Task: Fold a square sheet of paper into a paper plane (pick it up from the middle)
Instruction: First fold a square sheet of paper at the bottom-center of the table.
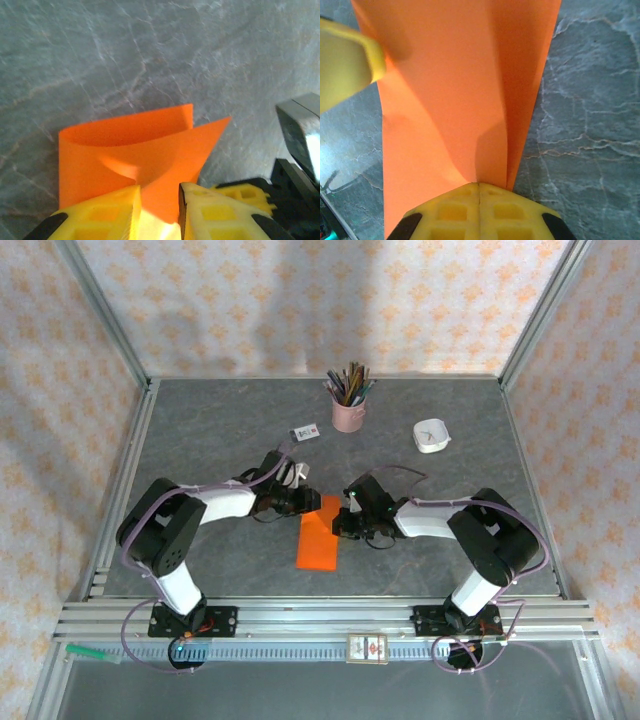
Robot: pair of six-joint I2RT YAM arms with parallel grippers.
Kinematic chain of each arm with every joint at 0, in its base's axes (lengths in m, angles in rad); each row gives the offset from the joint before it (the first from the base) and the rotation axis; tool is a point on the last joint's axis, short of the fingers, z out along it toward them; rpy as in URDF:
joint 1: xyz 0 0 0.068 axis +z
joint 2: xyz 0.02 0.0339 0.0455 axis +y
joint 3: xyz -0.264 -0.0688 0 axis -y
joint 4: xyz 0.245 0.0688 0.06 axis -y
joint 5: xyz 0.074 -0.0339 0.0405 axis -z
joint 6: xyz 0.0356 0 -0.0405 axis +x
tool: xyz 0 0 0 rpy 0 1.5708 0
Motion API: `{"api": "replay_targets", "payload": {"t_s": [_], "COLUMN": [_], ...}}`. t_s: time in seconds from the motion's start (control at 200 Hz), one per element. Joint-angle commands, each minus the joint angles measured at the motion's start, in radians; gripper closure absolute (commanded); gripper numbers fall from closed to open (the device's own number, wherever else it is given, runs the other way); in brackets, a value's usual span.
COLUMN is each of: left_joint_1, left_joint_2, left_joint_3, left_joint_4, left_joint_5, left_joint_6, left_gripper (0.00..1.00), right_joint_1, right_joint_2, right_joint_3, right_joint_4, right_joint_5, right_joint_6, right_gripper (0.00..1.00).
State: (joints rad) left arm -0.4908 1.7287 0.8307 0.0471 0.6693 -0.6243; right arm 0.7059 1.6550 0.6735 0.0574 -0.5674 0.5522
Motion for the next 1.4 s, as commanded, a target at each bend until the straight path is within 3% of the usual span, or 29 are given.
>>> {"api": "replay_targets", "payload": {"t_s": [0.0, 0.37, 0.906, 1.176, 1.396], "left_joint_1": [0.017, 0.032, 0.072, 0.072, 0.028], "left_joint_2": [0.046, 0.005, 0.12, -0.002, -0.194], "left_joint_3": [0.012, 0.035, 0.051, 0.052, -0.136], "left_joint_4": [0.002, 0.029, 0.021, 0.004, -0.004], "left_joint_5": [-0.015, 0.058, 0.045, 0.058, 0.068], "left_joint_6": [0.032, 0.044, 0.072, 0.043, -0.021], "left_gripper": [0.72, 0.69, 0.7, 0.68, 0.71], "right_joint_1": [-0.003, -0.006, -0.013, -0.016, -0.017], "right_joint_2": [0.09, 0.094, 0.101, 0.093, 0.095], "right_joint_3": [-0.06, -0.056, -0.052, -0.049, -0.043], "right_joint_4": [-0.193, -0.2, -0.202, -0.209, -0.207], "right_joint_5": [0.203, 0.207, 0.204, 0.207, 0.205], "right_joint_6": [-0.026, -0.032, -0.032, -0.033, -0.032], "right_gripper": [1.0, 1.0, 1.0, 1.0, 1.0]}}
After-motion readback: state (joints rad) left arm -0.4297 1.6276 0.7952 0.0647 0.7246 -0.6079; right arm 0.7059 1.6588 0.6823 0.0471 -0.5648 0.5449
